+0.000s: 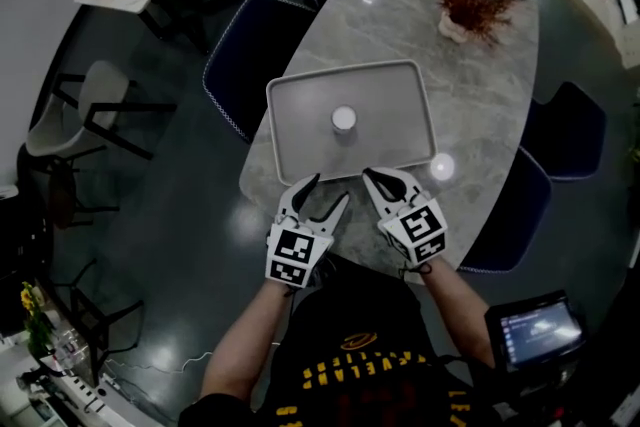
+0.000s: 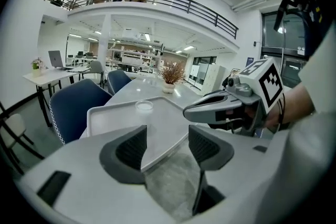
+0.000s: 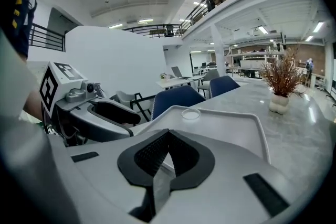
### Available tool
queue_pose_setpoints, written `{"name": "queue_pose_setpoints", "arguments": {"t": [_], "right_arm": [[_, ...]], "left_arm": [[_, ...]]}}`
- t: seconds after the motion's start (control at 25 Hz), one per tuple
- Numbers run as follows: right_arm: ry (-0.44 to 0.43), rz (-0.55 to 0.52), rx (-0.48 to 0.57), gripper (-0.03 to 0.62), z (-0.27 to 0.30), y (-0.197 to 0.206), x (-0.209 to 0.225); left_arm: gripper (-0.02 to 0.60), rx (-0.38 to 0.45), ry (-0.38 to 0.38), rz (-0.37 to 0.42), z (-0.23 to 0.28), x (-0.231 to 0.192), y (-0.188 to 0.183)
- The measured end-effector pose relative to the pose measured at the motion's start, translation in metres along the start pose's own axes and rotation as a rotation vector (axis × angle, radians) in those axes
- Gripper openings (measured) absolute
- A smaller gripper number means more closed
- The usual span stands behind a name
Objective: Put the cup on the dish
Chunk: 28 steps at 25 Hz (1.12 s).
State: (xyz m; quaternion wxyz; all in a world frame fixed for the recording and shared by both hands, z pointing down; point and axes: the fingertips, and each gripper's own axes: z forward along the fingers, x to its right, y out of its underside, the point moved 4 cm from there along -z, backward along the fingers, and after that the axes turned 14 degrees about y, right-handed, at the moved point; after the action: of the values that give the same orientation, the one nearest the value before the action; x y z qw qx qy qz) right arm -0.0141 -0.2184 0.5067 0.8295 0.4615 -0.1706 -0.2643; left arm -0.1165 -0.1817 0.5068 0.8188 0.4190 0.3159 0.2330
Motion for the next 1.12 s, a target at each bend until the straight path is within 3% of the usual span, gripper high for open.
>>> {"name": "queue_pose_setpoints", "arguments": {"t": [0.24,0.56,0.72,1.12], "right_arm": [[0.001,-0.004,0.049,0.006,-0.01,-0.011,-0.003],[0.031,-0.028,0.074,0.006,-0.016,-0.02,-0.002],[0.066,-0.013,0.073,0.006,-0.047,-0.036,-0.015],[0.095,-0.005,0.13,0.006,-0.082,-0.044,-0.034]], "left_arm": [[0.209,0.044,0.015,0.017,-0.011,0.011,-0.008],[0.207,0.099,0.013,0.023,-0.02,0.022,-0.027],[0.207,0.109,0.032,0.024,-0.045,0.044,-0.036],[0.207,0.113,0.068,0.011,-0.06,0.068,-0.022]]}}
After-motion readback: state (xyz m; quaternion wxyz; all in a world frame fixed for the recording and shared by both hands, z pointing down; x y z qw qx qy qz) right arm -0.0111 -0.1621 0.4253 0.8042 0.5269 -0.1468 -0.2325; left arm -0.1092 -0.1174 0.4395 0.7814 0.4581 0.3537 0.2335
